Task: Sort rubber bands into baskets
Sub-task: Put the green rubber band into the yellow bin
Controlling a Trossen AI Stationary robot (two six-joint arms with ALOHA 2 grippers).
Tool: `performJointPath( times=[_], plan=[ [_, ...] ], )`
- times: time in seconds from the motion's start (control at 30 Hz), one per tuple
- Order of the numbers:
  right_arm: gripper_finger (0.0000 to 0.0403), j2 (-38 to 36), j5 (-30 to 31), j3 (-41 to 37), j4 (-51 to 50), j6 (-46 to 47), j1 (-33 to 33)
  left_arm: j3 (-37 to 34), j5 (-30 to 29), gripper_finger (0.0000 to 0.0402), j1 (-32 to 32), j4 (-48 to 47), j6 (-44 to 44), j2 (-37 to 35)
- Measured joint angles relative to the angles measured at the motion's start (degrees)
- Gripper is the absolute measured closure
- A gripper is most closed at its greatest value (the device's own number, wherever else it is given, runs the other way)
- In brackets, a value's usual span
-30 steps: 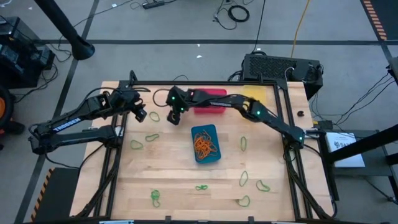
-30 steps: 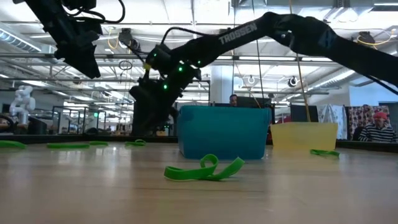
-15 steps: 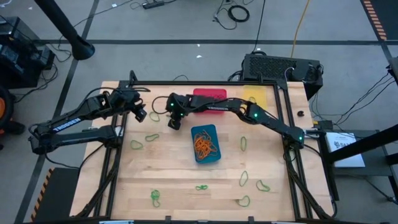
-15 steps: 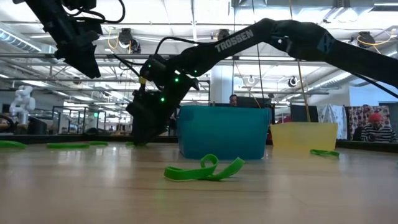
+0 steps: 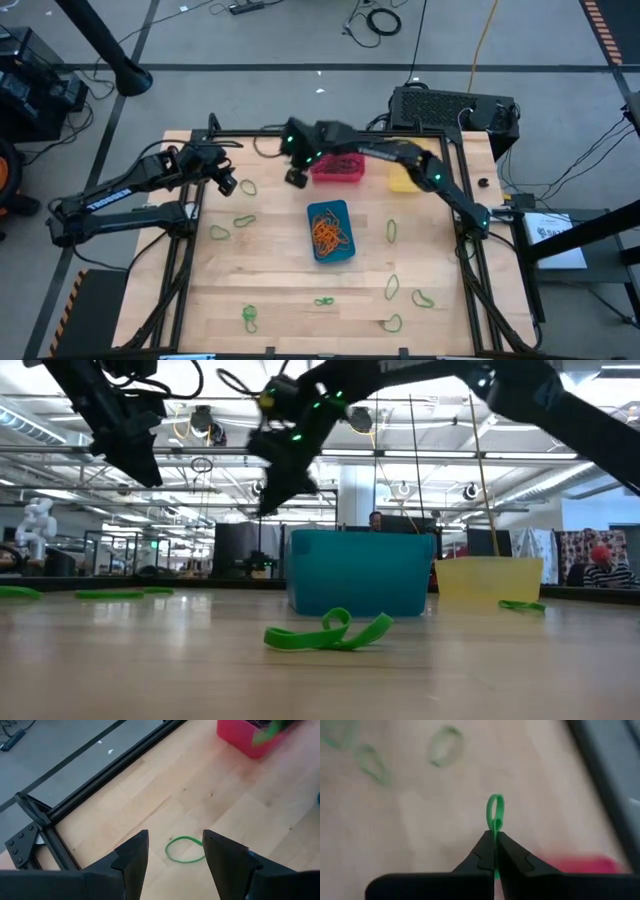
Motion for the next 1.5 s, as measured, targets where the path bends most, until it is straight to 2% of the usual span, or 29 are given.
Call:
performJointPath(
  times=[0.2, 0.3, 0.53, 0.77, 0.93, 1.17, 1.33, 1.5],
  plan=[
    [0.0402, -8.6, 10.0, -0.1, -14.7, -3.8, -4.0, 0.0, 0.9, 0.0206, 0.0, 1.5, -0.3, 2.4],
    [0.0402, -10.9, 10.4, 0.0, -22.3, -4.8, -7.5, 0.0, 3.3, 0.0206, 0.0, 4.4, -0.7, 4.0],
    [0.0402, -11.3, 10.3, -1.1, -36.0, -5.3, -16.4, 0.0, 9.8, 0.0206, -0.1, 12.1, -1.4, 8.2],
    [0.0403, -16.4, 9.2, -14.4, -33.9, -6.4, -22.7, 0.0, 11.8, 0.0206, -1.0, 10.5, -2.4, 12.2],
    [0.0403, -24.0, 5.5, -33.0, -22.3, -5.4, -26.2, 0.0, 11.8, 0.0206, -2.6, 11.0, -2.4, 14.6],
    [0.0403, -35.0, 5.5, -56.5, -9.9, 0.8, -28.3, 0.0, 11.7, 0.0206, -4.2, 12.9, -2.4, 17.9],
    [0.0402, -40.8, 5.4, -67.3, -4.2, 6.3, -28.5, 0.0, 11.6, 0.0206, -5.0, 14.6, -2.5, 20.5],
    [0.0383, -44.4, 5.6, -72.6, -2.5, 10.4, -28.5, 0.0, 11.6, 0.0206, -5.8, 18.4, -2.6, 23.1]
  ],
)
